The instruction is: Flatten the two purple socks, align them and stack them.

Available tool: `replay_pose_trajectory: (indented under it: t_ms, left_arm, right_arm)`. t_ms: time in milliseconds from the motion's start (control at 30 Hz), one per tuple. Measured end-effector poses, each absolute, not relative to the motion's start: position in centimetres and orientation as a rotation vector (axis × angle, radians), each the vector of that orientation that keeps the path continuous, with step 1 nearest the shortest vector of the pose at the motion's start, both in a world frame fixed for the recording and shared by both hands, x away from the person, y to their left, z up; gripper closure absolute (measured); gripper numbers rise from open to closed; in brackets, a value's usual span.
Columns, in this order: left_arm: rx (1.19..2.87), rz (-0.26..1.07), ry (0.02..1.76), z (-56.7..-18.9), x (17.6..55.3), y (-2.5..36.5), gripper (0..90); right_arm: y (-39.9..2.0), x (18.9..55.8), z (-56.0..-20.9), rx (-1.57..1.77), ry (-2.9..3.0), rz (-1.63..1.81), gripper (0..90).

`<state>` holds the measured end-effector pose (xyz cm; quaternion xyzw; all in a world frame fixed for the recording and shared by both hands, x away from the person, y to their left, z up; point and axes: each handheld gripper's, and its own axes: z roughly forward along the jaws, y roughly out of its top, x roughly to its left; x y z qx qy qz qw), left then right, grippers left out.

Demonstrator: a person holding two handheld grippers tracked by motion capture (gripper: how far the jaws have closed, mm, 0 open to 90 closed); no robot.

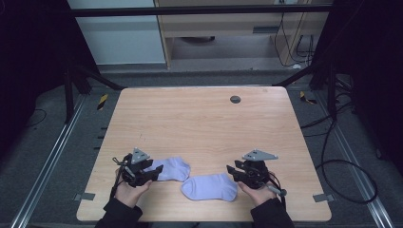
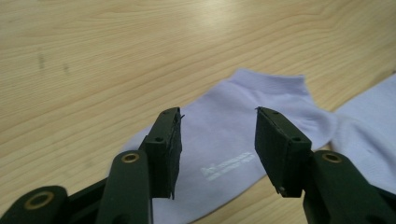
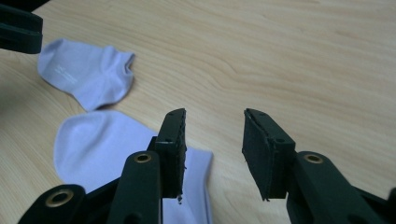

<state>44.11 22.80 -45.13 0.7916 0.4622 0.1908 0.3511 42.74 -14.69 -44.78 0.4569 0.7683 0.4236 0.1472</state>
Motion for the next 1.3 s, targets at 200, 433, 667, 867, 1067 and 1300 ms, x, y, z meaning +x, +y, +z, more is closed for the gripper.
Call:
replay_pose_trajectory:
  t_ms: [200, 433, 667, 867, 1067, 1300]
  left_arm:
    - [2.027, 0.53, 1.254, -45.3, 44.4, 24.8, 49.3]
    - [2.014, 0.562, 1.312, -46.0, 45.0, 26.6, 48.9]
    - [2.024, 0.563, 1.349, -46.9, 45.6, 27.5, 51.5]
    - [2.035, 0.552, 1.352, -47.2, 45.7, 27.7, 54.1]
    - [2.076, 0.538, 1.351, -47.9, 45.8, 27.8, 56.6]
    - [2.104, 0.517, 1.362, -48.4, 46.0, 27.9, 64.0]
  right_arm:
    - [-11.9, 43.9, -44.1, 1.263, 2.23, 1.248, 59.2]
    - [-8.3, 45.0, -44.2, 1.225, 2.273, 1.251, 58.6]
    - [-4.1, 46.8, -45.2, 1.216, 2.321, 1.225, 58.7]
    - [-1.9, 47.6, -46.5, 1.233, 2.355, 1.179, 59.3]
    - [-0.5, 48.0, -47.6, 1.223, 2.379, 1.133, 59.6]
    - [0.7, 48.3, -48.9, 1.222, 2.411, 1.074, 61.1]
